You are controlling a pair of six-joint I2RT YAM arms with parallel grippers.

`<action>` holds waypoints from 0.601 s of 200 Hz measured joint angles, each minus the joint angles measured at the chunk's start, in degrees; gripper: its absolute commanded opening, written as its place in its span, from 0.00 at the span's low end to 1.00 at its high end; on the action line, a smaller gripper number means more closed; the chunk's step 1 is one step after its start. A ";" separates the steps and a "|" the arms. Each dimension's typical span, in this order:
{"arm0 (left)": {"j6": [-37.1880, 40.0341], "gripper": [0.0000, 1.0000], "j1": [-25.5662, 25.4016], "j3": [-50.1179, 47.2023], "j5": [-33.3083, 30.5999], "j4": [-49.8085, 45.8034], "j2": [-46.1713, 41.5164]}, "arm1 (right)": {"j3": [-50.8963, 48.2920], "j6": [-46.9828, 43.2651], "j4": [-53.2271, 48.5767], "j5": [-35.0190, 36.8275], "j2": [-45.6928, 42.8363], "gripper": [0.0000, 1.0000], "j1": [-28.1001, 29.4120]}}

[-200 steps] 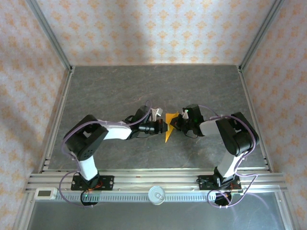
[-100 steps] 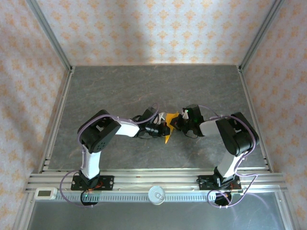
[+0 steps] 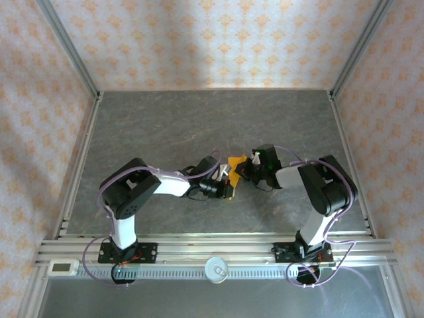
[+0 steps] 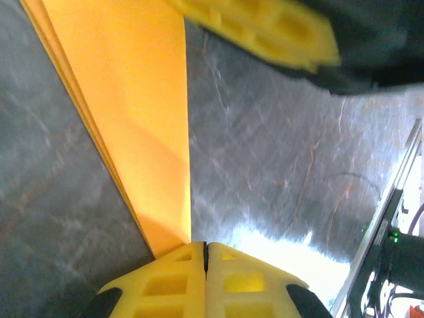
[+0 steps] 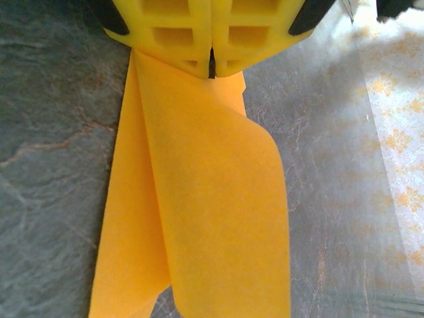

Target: Fold a paper plane with a square sheet of paper (pick it up from the middle)

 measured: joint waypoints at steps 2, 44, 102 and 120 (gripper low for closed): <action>0.13 0.01 -0.11 -0.20 0.00 -0.17 -0.22 | 0.00 0.00 0.00 0.00 0.00 0.00 0.00; 0.55 0.01 -0.85 -4.46 -0.07 -3.15 -6.88 | 0.00 0.22 0.00 0.13 -0.17 0.00 0.13; -4.26 0.00 4.74 -6.25 -1.09 4.20 -14.10 | -0.66 3.37 0.13 4.52 -1.55 0.00 1.97; -5.62 0.00 5.77 -4.24 -1.05 5.38 -10.43 | -1.33 5.14 0.87 5.88 -2.05 0.00 2.67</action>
